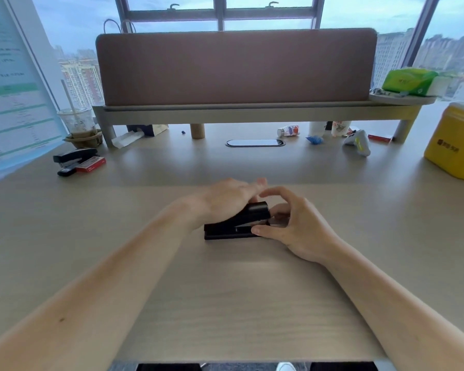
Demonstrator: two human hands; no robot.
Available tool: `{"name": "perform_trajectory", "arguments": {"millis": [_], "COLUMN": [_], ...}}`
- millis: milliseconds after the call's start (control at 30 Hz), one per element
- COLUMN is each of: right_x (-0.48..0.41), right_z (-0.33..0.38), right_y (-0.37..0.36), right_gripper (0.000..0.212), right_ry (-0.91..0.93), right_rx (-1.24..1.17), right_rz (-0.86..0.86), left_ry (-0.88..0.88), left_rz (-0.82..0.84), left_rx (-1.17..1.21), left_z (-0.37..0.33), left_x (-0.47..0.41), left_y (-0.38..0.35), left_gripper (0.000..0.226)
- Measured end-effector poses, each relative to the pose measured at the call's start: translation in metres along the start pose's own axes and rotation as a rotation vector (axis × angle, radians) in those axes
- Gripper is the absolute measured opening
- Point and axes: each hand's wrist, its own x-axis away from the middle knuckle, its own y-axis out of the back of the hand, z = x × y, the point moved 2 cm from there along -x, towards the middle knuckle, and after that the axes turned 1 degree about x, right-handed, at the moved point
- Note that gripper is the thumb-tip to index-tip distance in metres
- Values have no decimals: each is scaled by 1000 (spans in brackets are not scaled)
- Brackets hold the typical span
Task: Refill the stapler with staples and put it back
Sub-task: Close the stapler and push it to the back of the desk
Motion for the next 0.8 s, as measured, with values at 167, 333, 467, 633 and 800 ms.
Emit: {"name": "perform_trajectory", "arguments": {"millis": [167,333,467,633,800], "right_x": [4,3,5,2,2], "right_z": [5,6,4,1,-1], "right_y": [1,0,1,0,0], "right_gripper": [79,86,87,89,78], "right_ry": [-5,-5,-2,6,46], "right_rx": [6,31,37,43,44], "right_rz": [-11,-13,-18,-19,-20], "left_ry": [52,63,49,22,-6], "left_rz": [-82,-106,-100,-111,-164], "left_rx": [-277,-334,-307,-272,-357], "left_z": [-11,-14,-7,0,-3], "left_x": [-23,-24,-30,-32,-26], "left_y": [-26,-30,-31,-34,-32], "left_gripper": [66,56,48,50,51]}}
